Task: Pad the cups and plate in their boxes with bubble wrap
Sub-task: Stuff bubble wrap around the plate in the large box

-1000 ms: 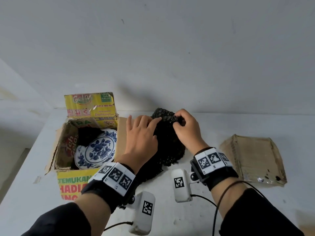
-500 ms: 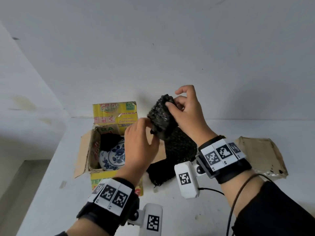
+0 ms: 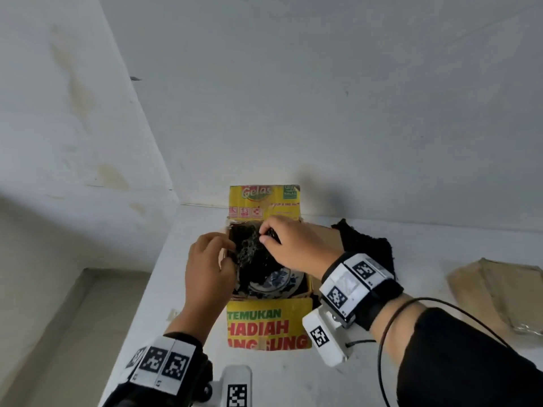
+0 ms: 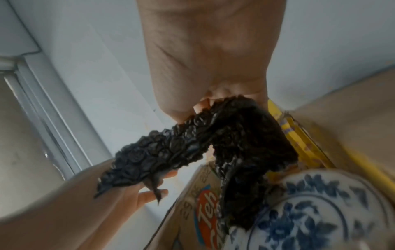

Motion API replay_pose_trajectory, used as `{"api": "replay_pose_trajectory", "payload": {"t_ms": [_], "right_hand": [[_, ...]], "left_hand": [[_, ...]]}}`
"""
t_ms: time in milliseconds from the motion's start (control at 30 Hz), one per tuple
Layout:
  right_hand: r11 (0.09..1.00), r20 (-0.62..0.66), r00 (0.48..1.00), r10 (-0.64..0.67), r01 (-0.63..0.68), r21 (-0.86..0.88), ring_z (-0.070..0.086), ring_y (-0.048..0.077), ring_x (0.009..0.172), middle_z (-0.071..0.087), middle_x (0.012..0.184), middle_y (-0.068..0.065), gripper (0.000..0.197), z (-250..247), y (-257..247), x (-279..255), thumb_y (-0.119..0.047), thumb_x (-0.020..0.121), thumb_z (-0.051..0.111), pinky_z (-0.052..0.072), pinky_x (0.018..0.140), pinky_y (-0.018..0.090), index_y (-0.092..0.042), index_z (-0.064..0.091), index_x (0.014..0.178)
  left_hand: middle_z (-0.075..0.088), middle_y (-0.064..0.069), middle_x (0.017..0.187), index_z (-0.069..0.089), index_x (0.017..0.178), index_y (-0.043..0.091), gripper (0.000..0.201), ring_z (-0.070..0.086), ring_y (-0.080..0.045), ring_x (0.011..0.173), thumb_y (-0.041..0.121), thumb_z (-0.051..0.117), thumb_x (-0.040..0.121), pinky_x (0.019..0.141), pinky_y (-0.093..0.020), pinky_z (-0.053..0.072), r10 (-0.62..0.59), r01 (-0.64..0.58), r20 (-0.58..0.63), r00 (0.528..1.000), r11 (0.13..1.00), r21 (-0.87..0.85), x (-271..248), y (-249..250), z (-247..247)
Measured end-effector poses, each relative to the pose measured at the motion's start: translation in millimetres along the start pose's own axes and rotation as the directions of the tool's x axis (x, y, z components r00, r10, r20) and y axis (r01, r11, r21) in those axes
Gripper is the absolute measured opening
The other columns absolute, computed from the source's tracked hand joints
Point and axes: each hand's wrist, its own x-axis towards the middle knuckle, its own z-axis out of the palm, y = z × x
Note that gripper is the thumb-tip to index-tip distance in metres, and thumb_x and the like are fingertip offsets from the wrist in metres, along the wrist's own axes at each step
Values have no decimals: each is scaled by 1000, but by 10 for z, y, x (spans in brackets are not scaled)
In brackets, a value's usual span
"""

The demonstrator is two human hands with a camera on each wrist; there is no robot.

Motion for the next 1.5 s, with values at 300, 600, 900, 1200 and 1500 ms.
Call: {"api": "replay_pose_trajectory", "payload": {"t_ms": [300, 600, 900, 1200, 1500], "right_hand": [[987, 340, 936, 96, -133, 87, 45, 21, 120, 47, 126, 1, 27, 476, -2, -53, -20, 89, 61, 36, 101, 29, -22, 65, 116], [931, 551, 778, 302, -365, 5, 43, 30, 126, 40, 144, 9, 65, 689, -111, -8, -60, 86, 33, 37, 97, 39, -25, 29, 141], [924, 526, 817, 237, -357, 139, 50, 26, 113, 55, 127, 11, 35, 636, -173, 21, -33, 99, 37, 39, 90, 31, -17, 52, 126], [876, 561, 818, 126, -357, 324, 31, 15, 137, 34, 150, -5, 59, 732, -204, 39, -61, 94, 22, 23, 114, 39, -35, 24, 146], [839, 499, 850, 170, -391, 380, 21, 17, 142, 25, 154, -1, 54, 784, -252, 60, -49, 100, 21, 16, 117, 36, -28, 19, 149]], "left_hand": [[48, 11, 134, 35, 140, 23, 57, 45, -5, 125, 48, 28, 89, 97, -21, 41, -204, 334, 272, 940, 698, -633, -176, -105, 127], [35, 12, 148, 29, 139, 37, 50, 33, -2, 136, 49, 29, 91, 115, -38, 28, -150, 298, 275, 950, 700, -649, -229, -214, 256], [26, 11, 151, 24, 138, 36, 49, 23, 1, 139, 43, 24, 90, 117, -28, 21, -122, 290, 300, 946, 731, -617, -225, -253, 256], [27, 10, 152, 27, 138, 43, 51, 25, -6, 140, 55, 27, 89, 116, -45, 25, -129, 286, 287, 949, 730, -621, -229, -351, 323], [26, 9, 152, 24, 142, 31, 53, 24, -2, 139, 44, 27, 90, 118, -38, 22, -134, 300, 296, 946, 712, -635, -214, -309, 305]]}}
